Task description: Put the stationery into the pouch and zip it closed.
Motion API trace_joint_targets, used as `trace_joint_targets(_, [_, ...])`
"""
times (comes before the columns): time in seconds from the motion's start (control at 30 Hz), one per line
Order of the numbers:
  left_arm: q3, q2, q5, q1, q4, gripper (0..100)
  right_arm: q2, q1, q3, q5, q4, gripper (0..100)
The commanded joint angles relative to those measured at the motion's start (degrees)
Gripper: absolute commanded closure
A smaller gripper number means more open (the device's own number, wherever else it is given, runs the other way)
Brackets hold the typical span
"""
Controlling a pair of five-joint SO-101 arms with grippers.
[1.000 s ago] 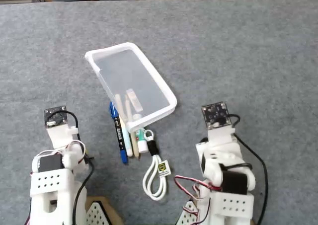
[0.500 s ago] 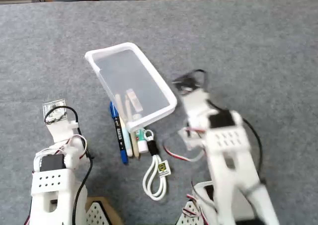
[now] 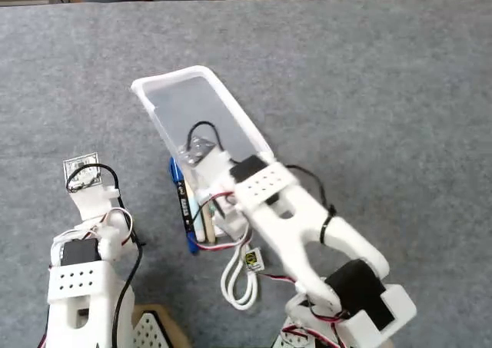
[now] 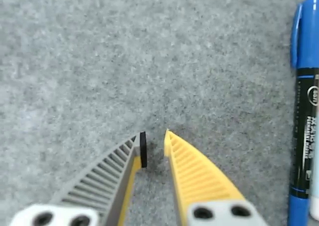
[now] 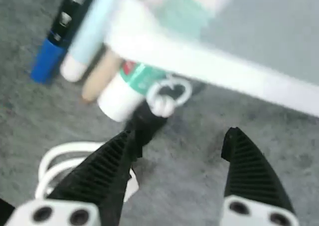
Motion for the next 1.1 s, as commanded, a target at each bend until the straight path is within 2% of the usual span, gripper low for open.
trace_joint_targets(0.0, [-0.6,-0.4,-0.2,-0.6,-1.3,90,-2.2,-2.2,-0.6,-1.1,-2.0,72.9])
trace_joint_targets(0.23, [-0.6,-0.4,-0.1,-0.6,-1.4,90,-7.6,-6.1,3.1,-1.1,-3.6,72.9])
trace_joint_targets(0.53, [-0.6,-0.4,-0.1,-0.6,-1.4,90,-7.5,-3.5,15.6,-1.2,-16.5,73.0])
trace_joint_targets(0.8, [-0.6,-0.4,-0.1,-0.6,-1.4,90,-7.5,0.8,18.6,-1.2,-20.2,73.4])
trace_joint_targets(1.07, [-0.6,-0.4,-0.1,-0.6,-1.4,90,-7.5,1.0,18.9,-1.2,-20.3,99.0])
